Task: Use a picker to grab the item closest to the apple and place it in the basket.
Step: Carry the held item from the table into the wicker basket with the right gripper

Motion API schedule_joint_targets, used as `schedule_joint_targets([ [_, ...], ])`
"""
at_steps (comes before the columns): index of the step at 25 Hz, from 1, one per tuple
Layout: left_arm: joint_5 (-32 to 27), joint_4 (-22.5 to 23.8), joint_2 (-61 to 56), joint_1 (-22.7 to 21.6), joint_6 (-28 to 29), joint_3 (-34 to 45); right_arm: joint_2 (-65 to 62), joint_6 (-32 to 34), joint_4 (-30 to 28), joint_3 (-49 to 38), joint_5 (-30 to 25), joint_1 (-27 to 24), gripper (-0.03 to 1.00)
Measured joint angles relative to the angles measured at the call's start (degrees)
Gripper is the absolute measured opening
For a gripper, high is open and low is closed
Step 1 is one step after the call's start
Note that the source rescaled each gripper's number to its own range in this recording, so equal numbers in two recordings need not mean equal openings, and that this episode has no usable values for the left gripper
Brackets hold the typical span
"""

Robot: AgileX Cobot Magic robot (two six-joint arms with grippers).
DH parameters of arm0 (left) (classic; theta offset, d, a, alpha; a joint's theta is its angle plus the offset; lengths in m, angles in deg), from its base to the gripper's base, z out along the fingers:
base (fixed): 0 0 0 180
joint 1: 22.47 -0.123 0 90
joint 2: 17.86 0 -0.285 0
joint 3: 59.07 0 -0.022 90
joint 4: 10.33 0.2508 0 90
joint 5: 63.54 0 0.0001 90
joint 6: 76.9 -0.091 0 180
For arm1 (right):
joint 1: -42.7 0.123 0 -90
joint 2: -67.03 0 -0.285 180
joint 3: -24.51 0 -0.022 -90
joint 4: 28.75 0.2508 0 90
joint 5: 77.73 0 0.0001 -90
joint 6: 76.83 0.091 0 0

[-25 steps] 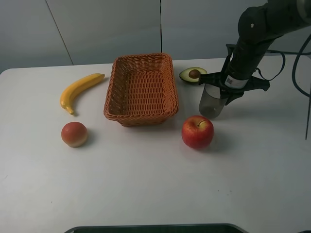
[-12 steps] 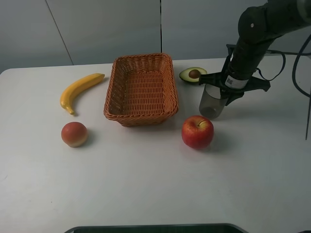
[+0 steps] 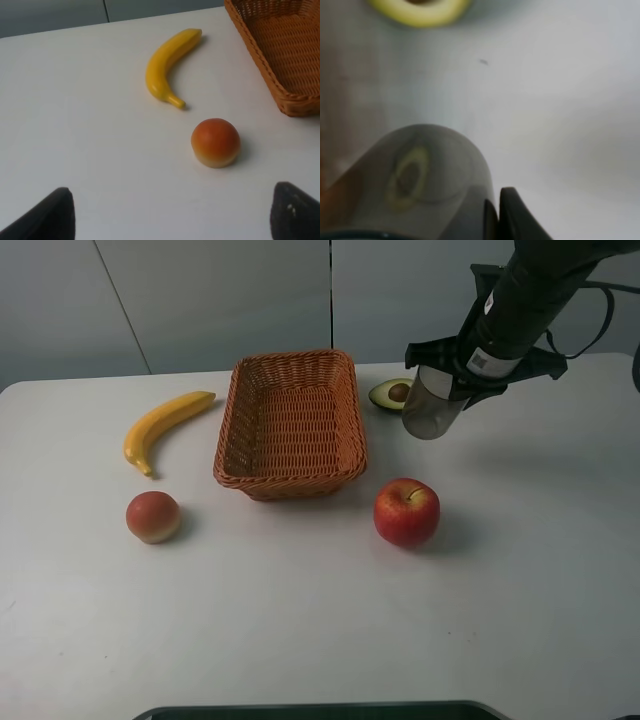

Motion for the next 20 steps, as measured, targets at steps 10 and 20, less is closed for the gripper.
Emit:
schedule_joint_targets([
  [10,0.0,0.0,0.0,0.0,0.0,0.0,1.0,-2.8,0.0,12.9,-3.0,8.8,0.00],
  [20,0.0,0.0,0.0,0.0,-0.1,0.0,13.6,-3.3,-1.6,25.7,-2.4,13.1,0.00],
])
